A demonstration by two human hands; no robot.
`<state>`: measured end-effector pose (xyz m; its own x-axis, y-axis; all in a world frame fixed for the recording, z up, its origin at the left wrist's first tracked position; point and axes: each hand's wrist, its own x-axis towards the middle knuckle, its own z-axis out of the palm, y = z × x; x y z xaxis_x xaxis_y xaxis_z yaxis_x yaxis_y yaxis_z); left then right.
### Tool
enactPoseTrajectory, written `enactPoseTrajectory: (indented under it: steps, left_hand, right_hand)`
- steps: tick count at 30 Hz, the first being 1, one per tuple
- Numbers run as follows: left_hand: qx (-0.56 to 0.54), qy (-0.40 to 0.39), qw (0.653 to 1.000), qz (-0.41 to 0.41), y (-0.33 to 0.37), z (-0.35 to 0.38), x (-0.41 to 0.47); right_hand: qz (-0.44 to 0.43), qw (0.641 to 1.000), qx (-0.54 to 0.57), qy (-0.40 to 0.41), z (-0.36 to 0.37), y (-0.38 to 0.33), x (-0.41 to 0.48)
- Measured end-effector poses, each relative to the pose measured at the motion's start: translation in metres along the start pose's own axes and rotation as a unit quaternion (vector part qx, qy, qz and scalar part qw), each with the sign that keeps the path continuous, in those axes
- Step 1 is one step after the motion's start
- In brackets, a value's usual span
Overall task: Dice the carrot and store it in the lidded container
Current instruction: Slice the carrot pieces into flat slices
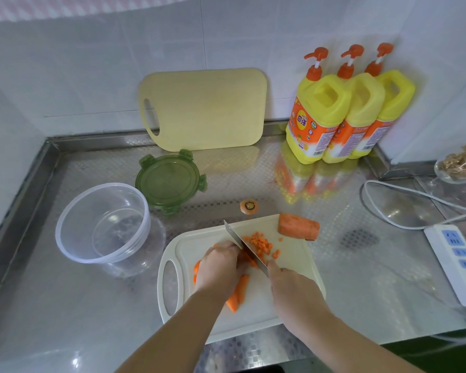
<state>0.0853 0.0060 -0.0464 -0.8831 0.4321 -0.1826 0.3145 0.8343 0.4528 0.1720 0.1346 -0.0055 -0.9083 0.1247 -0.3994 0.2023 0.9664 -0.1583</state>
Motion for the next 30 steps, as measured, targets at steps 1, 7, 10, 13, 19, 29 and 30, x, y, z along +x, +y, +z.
enactPoseTrajectory:
  steps: [1,7,10,13,19,29,30]
  left_hand:
    - [-0.003,0.003,1.0,0.0,0.0,0.0,0.0]
    - [-0.01,0.011,1.0,-0.001,0.0,0.001,0.001]
    - [-0.003,0.01,1.0,-0.005,-0.001,0.004,0.002]
    - [-0.005,0.005,1.0,-0.009,-0.002,0.006,0.002]
    - [-0.013,0.008,1.0,-0.01,0.001,0.003,0.0]
    - [-0.156,0.004,0.986,-0.063,0.004,-0.019,0.007]
    - [-0.167,0.011,0.984,-0.064,0.002,-0.023,0.008]
  right_hand:
    - [-0.003,1.0,-0.001,-0.002,0.001,0.0,0.0]
    - [0.008,1.0,0.012,-0.014,0.002,0.001,0.006]
    - [0.011,1.0,0.014,-0.02,0.003,0.0,0.009]
    - [0.005,0.999,-0.01,-0.034,0.004,-0.001,0.011]
    - [-0.007,0.999,0.041,0.002,0.006,0.006,0.006]
    - [-0.001,0.993,0.118,0.028,-0.038,0.026,0.001]
    - [-0.001,0.992,0.128,0.02,-0.041,0.028,0.001]
